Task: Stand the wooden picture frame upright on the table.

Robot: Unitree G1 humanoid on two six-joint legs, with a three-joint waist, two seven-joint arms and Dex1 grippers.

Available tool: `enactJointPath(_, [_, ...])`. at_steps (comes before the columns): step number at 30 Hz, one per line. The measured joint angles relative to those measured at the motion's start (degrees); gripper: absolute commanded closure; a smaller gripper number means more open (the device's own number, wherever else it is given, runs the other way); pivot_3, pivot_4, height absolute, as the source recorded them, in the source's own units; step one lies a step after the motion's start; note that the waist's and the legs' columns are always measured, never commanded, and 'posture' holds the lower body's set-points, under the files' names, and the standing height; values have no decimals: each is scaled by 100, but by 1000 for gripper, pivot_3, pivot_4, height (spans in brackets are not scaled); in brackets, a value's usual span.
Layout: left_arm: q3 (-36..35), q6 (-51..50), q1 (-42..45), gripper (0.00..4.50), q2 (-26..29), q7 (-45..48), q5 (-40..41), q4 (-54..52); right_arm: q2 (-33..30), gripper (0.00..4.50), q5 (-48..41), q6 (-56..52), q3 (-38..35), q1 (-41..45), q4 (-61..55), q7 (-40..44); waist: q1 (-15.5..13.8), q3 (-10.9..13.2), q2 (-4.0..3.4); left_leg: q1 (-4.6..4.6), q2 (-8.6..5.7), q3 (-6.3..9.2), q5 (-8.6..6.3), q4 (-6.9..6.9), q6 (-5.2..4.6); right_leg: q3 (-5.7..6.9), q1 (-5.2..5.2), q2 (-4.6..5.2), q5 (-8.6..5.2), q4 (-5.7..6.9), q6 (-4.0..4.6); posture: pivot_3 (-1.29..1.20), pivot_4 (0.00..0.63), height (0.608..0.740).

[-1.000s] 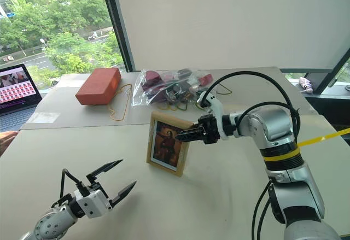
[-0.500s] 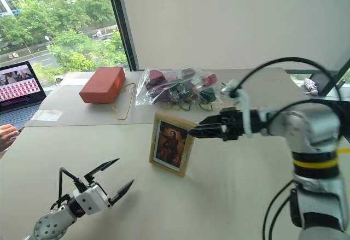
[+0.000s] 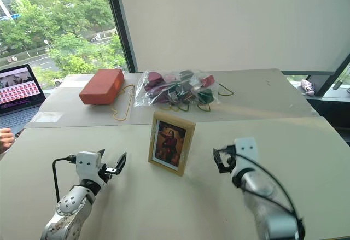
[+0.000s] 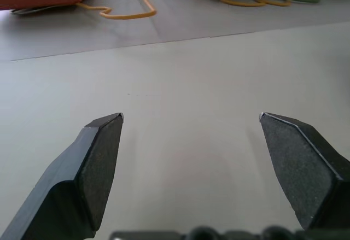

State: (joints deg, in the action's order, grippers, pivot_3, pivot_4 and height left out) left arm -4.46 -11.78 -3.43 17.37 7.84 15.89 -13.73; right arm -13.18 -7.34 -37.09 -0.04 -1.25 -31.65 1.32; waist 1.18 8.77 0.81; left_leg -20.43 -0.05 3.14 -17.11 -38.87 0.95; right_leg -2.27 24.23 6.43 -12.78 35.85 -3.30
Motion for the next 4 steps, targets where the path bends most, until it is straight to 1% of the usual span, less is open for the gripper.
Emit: enactJointPath(4, [11, -89, 58, 194, -119, 47, -28, 71, 109, 21, 414, 1116, 156, -157, 597, -81, 19, 0, 0, 10, 1, 0, 0, 4, -1, -2, -6, -3, -1, 0, 2, 0, 150, 740])
